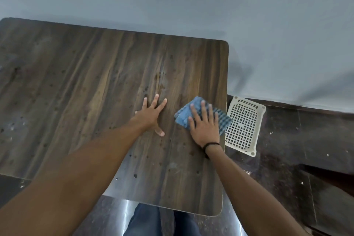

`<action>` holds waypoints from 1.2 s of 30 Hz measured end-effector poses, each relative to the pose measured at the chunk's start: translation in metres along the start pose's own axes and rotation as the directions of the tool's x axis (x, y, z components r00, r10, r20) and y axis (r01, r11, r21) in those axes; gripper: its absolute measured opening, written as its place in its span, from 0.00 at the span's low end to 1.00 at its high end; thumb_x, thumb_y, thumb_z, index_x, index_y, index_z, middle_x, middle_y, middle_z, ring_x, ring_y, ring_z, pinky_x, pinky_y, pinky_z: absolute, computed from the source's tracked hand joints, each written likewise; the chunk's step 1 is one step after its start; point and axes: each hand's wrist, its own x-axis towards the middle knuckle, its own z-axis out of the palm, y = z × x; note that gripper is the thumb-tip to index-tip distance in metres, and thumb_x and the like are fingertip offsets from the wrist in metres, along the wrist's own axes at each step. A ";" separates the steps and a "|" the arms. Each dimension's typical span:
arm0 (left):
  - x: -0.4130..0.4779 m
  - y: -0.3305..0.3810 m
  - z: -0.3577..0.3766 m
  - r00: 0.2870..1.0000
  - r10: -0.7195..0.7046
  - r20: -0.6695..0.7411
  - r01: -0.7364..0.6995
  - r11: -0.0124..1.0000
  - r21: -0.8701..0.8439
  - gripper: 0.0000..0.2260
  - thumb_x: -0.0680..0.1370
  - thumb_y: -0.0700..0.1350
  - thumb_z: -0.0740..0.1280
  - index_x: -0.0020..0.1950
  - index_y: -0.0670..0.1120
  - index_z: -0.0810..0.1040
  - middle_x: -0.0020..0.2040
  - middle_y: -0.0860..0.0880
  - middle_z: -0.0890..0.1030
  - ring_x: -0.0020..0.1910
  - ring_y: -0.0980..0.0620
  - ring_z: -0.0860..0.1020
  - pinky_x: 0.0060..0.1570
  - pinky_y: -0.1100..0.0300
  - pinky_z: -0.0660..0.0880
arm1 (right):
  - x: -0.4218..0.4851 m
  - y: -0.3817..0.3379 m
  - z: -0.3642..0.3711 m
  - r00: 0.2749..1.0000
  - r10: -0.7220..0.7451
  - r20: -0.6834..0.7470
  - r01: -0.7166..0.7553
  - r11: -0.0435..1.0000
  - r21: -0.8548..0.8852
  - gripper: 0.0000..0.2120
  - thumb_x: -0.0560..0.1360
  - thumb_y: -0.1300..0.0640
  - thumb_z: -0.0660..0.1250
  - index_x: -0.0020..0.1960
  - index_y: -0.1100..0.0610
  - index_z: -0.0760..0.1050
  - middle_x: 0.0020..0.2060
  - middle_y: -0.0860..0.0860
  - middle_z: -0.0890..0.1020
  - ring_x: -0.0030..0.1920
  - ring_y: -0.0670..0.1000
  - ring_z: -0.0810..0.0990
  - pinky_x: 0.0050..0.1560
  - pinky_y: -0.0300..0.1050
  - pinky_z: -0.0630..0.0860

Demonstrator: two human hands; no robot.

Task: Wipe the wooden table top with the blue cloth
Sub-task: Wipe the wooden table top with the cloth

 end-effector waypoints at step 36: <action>-0.033 0.007 0.032 1.000 -0.027 -0.002 0.027 1.000 -0.014 0.67 0.60 0.60 0.83 0.80 0.62 0.33 0.79 0.54 0.26 0.79 0.34 0.34 0.69 0.30 0.66 | -0.046 0.002 -0.001 0.976 0.216 -0.027 -0.214 0.976 0.038 0.26 0.84 0.40 0.43 0.81 0.41 0.47 0.81 0.48 0.45 0.81 0.53 0.42 0.79 0.58 0.43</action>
